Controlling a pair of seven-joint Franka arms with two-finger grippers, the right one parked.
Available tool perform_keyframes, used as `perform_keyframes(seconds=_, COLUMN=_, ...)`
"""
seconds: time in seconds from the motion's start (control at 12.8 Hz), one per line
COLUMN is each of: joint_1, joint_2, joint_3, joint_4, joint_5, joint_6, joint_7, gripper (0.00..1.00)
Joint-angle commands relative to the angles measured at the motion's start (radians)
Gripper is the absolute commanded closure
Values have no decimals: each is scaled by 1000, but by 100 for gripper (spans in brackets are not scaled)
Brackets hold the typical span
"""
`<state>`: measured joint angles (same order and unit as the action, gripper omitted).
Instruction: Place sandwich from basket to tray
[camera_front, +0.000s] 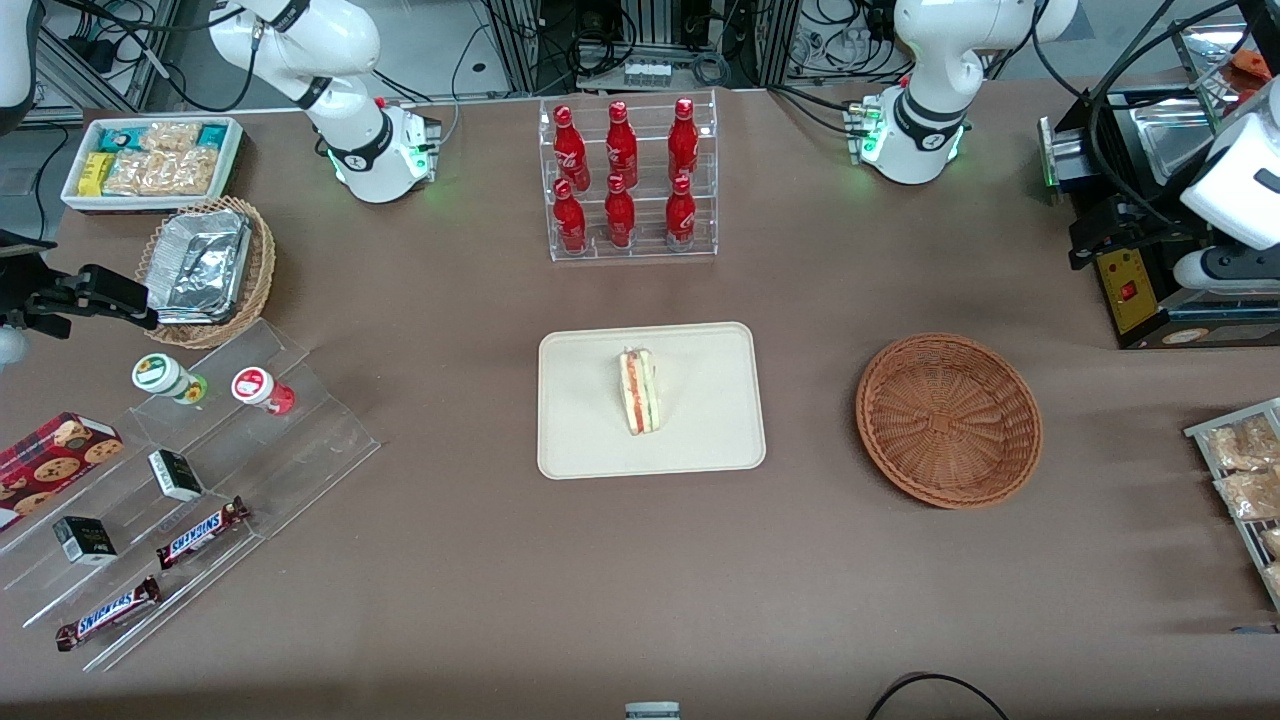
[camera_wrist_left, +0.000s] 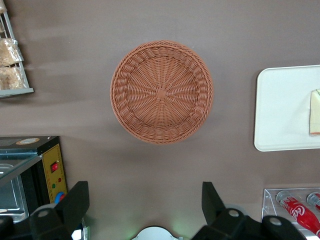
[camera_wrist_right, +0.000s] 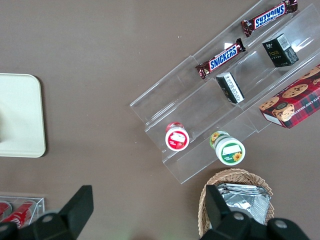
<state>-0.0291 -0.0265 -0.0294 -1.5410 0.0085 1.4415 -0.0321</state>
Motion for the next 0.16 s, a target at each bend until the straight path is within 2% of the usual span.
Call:
perform_keyframes(seconds=0.0, joint_1=20, joint_2=-15, joint_3=-12, joint_4=-8, joint_5=-2, joint_6=16, joint_7=29, gripper=1)
perform_keyframes(seconds=0.08, joint_1=17, joint_2=-1, joint_3=-12, joint_4=8, joint_5=-1, joint_6=13, joint_7=27, gripper=1)
